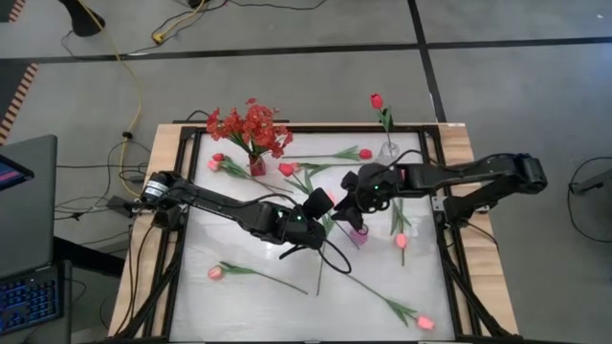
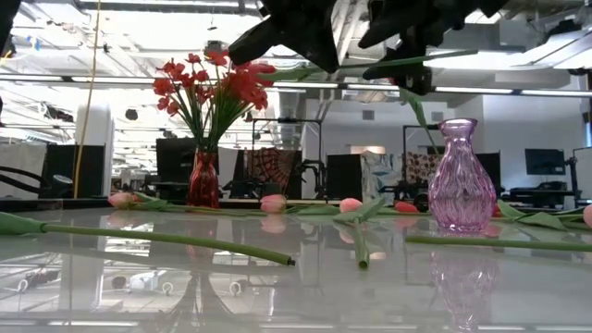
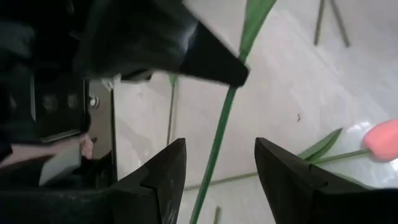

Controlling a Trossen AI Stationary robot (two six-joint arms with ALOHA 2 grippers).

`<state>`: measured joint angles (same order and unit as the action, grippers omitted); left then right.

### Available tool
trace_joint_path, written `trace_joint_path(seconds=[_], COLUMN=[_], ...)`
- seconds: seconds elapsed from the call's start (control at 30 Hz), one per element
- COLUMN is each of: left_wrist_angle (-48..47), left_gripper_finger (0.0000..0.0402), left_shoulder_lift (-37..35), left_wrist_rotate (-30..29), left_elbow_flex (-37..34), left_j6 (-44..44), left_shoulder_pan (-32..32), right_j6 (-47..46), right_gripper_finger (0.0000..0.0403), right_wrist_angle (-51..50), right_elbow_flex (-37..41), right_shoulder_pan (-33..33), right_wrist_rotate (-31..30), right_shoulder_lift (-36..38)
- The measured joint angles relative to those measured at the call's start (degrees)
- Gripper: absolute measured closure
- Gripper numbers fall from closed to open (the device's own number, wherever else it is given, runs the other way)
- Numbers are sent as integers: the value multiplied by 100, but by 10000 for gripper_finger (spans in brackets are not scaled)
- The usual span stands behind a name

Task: Sort flowers into vase by color
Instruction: Put the red tulip into the transparent flower vase

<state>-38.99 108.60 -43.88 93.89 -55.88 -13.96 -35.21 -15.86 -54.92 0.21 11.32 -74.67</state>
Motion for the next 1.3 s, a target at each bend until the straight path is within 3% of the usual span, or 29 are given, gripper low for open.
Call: trace_joint_path(seconds=[0.37, 0.77, 1.07, 1.3], left_wrist_angle=[2, 16, 33, -88], left_gripper_finger=[401, 401, 400, 347], left_shoulder_lift=[1, 2, 2, 9], left_wrist_rotate=[180, 155, 163, 214], left_elbow_flex=[0, 0, 0, 0], left_j6=[104, 101, 143, 114], left_shoulder_pan=[7, 7, 7, 7], right_j6=[367, 372, 438, 530], right_gripper_finger=[192, 313, 375, 385], right_wrist_angle=[464, 413, 366, 461], right_elbow_flex=[2, 2, 2, 2], right_shoulder_pan=[0, -13, -41, -42], right_wrist_rotate=[80, 76, 56, 56], right_shoulder_lift=[-292, -280, -280, -278])
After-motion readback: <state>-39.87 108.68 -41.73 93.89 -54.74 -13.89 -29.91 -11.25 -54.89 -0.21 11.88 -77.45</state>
